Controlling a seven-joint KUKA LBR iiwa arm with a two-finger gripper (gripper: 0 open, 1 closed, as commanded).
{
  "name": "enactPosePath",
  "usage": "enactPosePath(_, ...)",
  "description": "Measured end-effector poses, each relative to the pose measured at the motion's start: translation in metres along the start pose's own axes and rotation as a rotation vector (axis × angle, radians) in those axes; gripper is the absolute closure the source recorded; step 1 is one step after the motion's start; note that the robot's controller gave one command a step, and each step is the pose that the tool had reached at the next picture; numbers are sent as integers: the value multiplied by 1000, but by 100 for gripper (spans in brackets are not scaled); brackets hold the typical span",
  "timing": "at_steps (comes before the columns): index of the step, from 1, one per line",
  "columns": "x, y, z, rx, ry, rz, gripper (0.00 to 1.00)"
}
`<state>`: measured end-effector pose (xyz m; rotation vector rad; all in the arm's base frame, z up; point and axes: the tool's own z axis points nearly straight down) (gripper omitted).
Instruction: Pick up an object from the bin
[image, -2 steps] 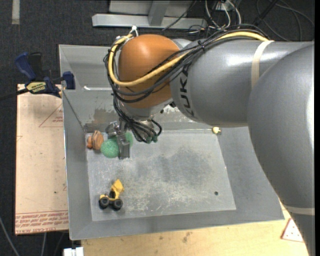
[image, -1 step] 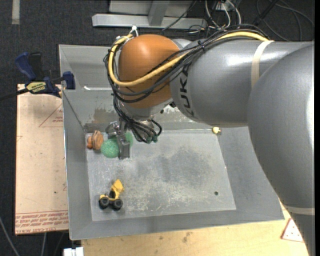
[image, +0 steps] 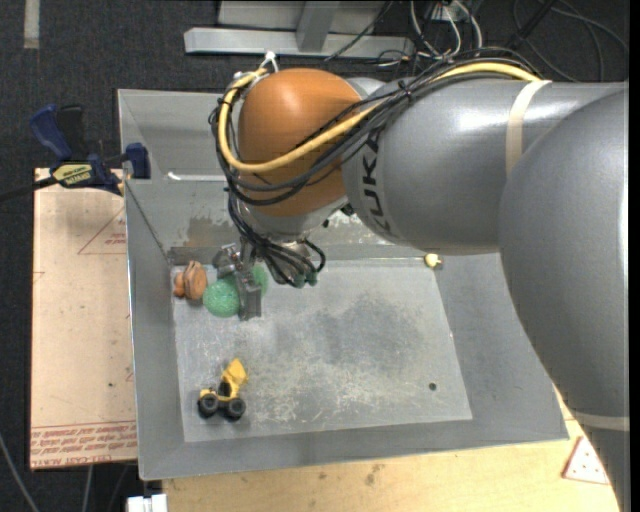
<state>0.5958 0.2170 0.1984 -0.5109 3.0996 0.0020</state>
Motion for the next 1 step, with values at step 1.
enactPosePath(1, 2, -1, -50, 1, -7, -45, 100)
